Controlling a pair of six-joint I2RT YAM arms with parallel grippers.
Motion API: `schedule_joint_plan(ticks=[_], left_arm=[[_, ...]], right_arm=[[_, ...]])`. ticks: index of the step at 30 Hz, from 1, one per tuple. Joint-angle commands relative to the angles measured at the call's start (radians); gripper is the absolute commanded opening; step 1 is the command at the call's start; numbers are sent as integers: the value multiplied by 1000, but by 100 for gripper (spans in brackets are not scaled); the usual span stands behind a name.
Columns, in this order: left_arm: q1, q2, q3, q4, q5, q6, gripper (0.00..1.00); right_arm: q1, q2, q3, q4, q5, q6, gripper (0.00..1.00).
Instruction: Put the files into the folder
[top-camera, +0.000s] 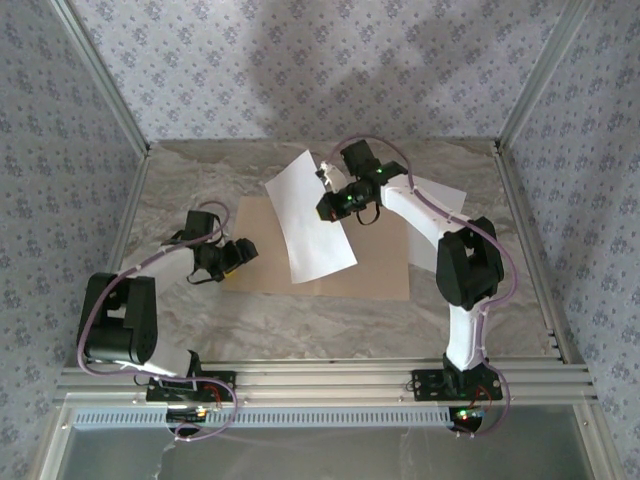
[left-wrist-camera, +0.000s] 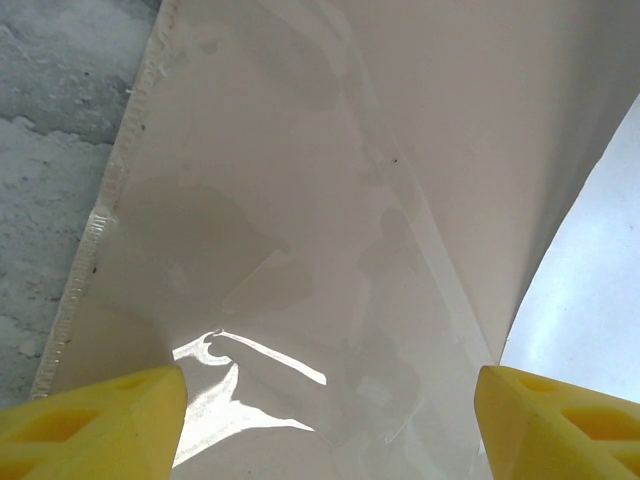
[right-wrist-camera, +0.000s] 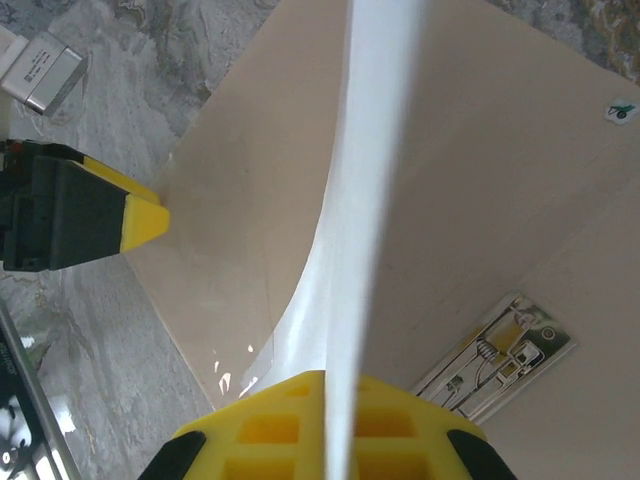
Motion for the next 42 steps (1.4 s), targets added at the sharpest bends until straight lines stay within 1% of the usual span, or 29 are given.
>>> schedule_joint_plan(ticks=[1,4,14,20,23,42], left_arm=[[3,4,-8,11,26,-5,76],[3,2,-8,9,25,-6,76],[3,-35,1,-26,2,7,76],[8,-61,31,-101,-70,45,79],[16,-70,31,-108,-83,46,80],[17,-51,16,-84,-83,41,80]], right_arm=[[-12,7,-29,32,-52,27,0],[-17,8,-47,82,-70,29,0],[-30,40,-74,140,-87,27,0],[-35,55,-102,196,-102,38,0],[-38,63,-118,226,-111,45,0],[-45,121,-159,359,-156,132,0]])
